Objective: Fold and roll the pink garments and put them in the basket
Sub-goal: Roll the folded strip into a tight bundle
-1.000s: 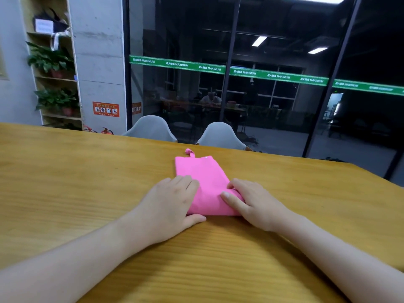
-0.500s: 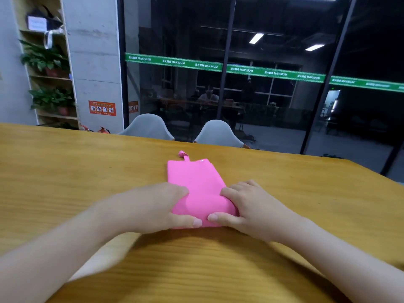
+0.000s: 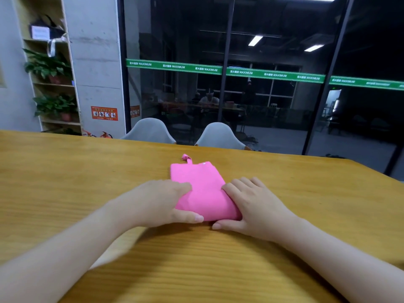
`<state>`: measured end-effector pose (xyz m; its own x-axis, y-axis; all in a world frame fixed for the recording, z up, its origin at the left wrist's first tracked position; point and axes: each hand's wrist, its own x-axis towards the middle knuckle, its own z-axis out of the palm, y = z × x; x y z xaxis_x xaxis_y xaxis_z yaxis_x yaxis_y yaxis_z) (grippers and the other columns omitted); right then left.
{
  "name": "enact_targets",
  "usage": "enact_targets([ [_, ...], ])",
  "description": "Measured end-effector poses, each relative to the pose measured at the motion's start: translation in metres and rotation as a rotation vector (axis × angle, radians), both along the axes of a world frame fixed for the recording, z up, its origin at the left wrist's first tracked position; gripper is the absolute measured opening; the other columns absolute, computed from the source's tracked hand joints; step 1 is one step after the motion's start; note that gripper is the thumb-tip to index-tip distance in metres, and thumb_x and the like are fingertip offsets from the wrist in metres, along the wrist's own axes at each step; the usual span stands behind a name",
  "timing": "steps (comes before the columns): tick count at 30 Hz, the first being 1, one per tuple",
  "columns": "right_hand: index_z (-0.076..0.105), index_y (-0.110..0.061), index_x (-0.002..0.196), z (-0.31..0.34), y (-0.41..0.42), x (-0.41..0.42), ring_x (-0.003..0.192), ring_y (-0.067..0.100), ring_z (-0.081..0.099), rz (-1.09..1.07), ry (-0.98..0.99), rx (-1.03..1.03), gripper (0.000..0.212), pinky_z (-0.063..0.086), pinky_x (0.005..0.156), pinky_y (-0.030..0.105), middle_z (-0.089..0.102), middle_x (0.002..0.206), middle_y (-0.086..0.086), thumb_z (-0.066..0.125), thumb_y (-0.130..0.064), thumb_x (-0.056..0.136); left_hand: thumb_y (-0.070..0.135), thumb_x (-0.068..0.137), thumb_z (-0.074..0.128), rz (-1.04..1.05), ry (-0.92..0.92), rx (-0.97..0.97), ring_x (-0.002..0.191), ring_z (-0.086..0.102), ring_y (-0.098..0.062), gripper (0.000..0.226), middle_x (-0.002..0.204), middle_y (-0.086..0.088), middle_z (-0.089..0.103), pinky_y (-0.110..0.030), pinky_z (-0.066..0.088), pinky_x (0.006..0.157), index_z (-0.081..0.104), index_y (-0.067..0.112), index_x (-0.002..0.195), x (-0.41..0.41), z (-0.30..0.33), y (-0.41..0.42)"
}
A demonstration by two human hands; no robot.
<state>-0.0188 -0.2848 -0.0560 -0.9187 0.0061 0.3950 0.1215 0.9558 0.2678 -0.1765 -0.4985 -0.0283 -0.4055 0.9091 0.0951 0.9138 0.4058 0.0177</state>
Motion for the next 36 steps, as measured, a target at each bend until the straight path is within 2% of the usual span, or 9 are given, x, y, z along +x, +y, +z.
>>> enact_targets([
  [4, 0.055, -0.024, 0.116, 0.005, 0.003, -0.004, 0.097, 0.016, 0.052, 0.011, -0.035, 0.001, 0.087, 0.039, 0.090, 0.034, 0.058, 0.106, -0.009, 0.027, -0.097, 0.078, 0.089, 0.080, 0.042, 0.013, 0.014, 0.016, 0.085, 0.048, -0.012, 0.064, 0.088, 0.018, 0.043, -0.033, 0.039, 0.070, 0.044, 0.035, 0.113, 0.000, 0.003, -0.001],
  [8, 0.059, -0.021, 0.102, 0.010, 0.005, -0.010, 0.084, 0.015, 0.054, 0.072, -0.068, -0.332, 0.075, 0.045, 0.080, 0.039, 0.062, 0.091, -0.007, 0.035, -0.090, 0.083, 0.077, 0.085, 0.041, -0.179, 0.478, 0.206, 0.080, 0.057, -0.014, 0.057, 0.089, 0.011, 0.055, -0.030, 0.046, 0.066, 0.054, 0.024, 0.100, -0.005, -0.016, 0.000],
  [10, 0.059, -0.021, 0.092, 0.010, 0.005, -0.010, 0.074, 0.016, 0.054, 0.057, -0.054, -0.496, 0.070, 0.047, 0.072, 0.044, 0.061, 0.080, -0.005, 0.038, -0.087, 0.085, 0.074, 0.082, 0.040, -0.215, 0.538, 0.229, 0.072, 0.059, -0.014, 0.054, 0.081, 0.009, 0.056, -0.028, 0.046, 0.059, 0.055, 0.023, 0.093, -0.002, -0.017, 0.001],
  [15, 0.057, -0.019, 0.082, 0.015, 0.000, -0.005, 0.064, 0.019, 0.052, 0.058, -0.136, -0.604, 0.068, 0.043, 0.064, 0.043, 0.060, 0.070, 0.005, 0.044, -0.085, 0.086, 0.083, 0.084, 0.047, -0.063, 0.266, 0.058, 0.090, 0.054, -0.015, 0.060, 0.101, 0.011, 0.054, -0.029, 0.033, 0.072, 0.040, 0.027, 0.104, 0.013, -0.004, -0.004],
  [20, 0.064, -0.024, 0.093, 0.020, -0.009, 0.011, 0.070, 0.011, 0.057, 0.071, -0.197, -0.757, 0.059, 0.047, 0.068, 0.035, 0.065, 0.079, -0.003, 0.049, -0.081, 0.086, 0.093, 0.070, 0.052, 0.021, 0.096, -0.063, 0.102, 0.055, -0.014, 0.088, 0.110, 0.010, 0.058, -0.034, 0.047, 0.089, 0.049, 0.026, 0.127, 0.022, 0.002, -0.010],
  [23, 0.057, -0.032, 0.121, 0.012, -0.010, 0.017, 0.096, 0.009, 0.055, 0.042, -0.077, -0.448, 0.061, 0.045, 0.087, 0.033, 0.061, 0.106, -0.013, 0.040, -0.082, 0.089, 0.095, 0.068, 0.051, 0.043, -0.002, -0.068, 0.109, 0.054, -0.013, 0.093, 0.120, 0.011, 0.057, -0.036, 0.047, 0.096, 0.050, 0.027, 0.132, 0.018, 0.002, -0.008],
  [26, 0.058, -0.027, 0.123, 0.008, -0.012, 0.018, 0.101, 0.009, 0.050, 0.089, 0.013, -0.199, 0.064, 0.036, 0.092, 0.033, 0.056, 0.110, -0.012, 0.024, -0.074, 0.097, 0.100, 0.062, 0.043, 0.046, -0.059, -0.028, 0.111, 0.052, -0.009, 0.101, 0.123, 0.015, 0.051, -0.036, 0.048, 0.097, 0.051, 0.026, 0.131, 0.012, 0.000, -0.005],
  [32, 0.060, -0.017, 0.076, 0.004, 0.002, -0.009, 0.068, 0.013, 0.053, 0.109, 0.036, -0.568, 0.065, 0.044, 0.068, 0.042, 0.060, 0.071, -0.001, 0.032, -0.072, 0.098, 0.072, 0.077, 0.048, -0.228, 0.694, 0.317, 0.076, 0.054, -0.021, 0.059, 0.088, -0.002, 0.055, -0.035, 0.045, 0.060, 0.061, 0.017, 0.092, 0.021, -0.023, -0.003],
  [36, 0.049, -0.013, 0.064, 0.007, 0.001, -0.019, 0.056, 0.015, 0.044, 0.072, 0.022, -0.670, 0.063, 0.036, 0.059, 0.041, 0.051, 0.060, 0.008, 0.038, -0.062, 0.103, 0.082, 0.078, 0.036, -0.208, 0.657, 0.333, 0.057, 0.055, -0.019, 0.065, 0.070, 0.002, 0.055, -0.033, 0.043, 0.050, 0.054, 0.019, 0.078, 0.012, -0.027, 0.008],
])
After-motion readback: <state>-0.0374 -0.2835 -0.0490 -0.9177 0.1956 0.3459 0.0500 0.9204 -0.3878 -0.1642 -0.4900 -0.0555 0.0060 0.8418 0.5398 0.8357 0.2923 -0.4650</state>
